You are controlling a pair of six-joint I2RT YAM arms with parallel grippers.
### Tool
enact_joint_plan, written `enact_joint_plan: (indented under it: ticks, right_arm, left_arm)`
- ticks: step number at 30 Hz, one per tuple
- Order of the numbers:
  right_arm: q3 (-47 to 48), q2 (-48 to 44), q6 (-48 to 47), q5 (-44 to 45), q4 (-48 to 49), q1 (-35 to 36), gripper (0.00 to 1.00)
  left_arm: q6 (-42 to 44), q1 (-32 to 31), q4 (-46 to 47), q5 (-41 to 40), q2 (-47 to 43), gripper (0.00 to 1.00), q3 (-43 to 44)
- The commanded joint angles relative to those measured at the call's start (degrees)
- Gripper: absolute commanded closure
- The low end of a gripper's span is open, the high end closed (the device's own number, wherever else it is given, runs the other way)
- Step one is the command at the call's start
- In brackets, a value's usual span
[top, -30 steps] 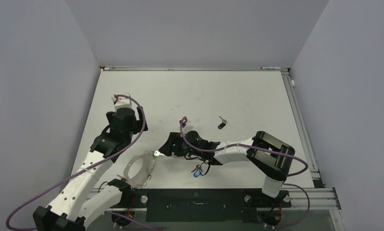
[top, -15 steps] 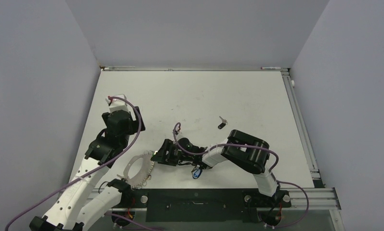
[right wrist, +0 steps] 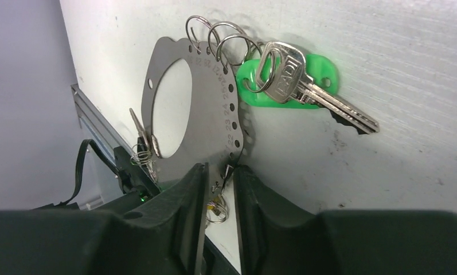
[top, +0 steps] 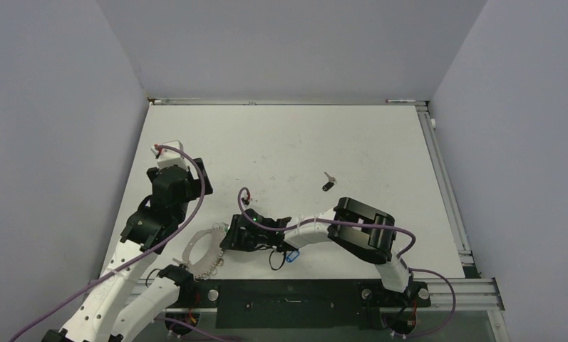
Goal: Put the keys on the keyring
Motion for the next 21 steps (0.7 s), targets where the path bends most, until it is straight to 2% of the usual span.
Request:
enact_joint_plan:
  ticks: [1,7,11,14,21]
  right_arm:
    - [1.6,0.4,-1.3,4.2,-7.1,0.9,0.8]
    - [1.7,-0.7,-2.1,6.2,-9.6,1.3,0.94]
    - [2.8,-2.5,-3.4,9.0,-13.8,1.6,0.95]
    - [3.7,-3.7,-4.6,9.5,-16.5,1.8,0.91]
    - [3.4,-4.3,-5.2,8.5,-16.6,2.0,0.87]
  left_arm:
    - [0.8,0.4,1.7,0.4,-1.0,0.2,0.4]
    - [1.0,0.4,1.8,0.5,-1.2,0.2,0.2]
    - [1.1,0.4,1.8,0.5,-1.0,0.2,0.2]
    - [1.1,0.4,1.8,0.5,-0.8,0.2,0.2]
    - [1.3,0.4,1.8,0.1,-1.0,0.2,0.1]
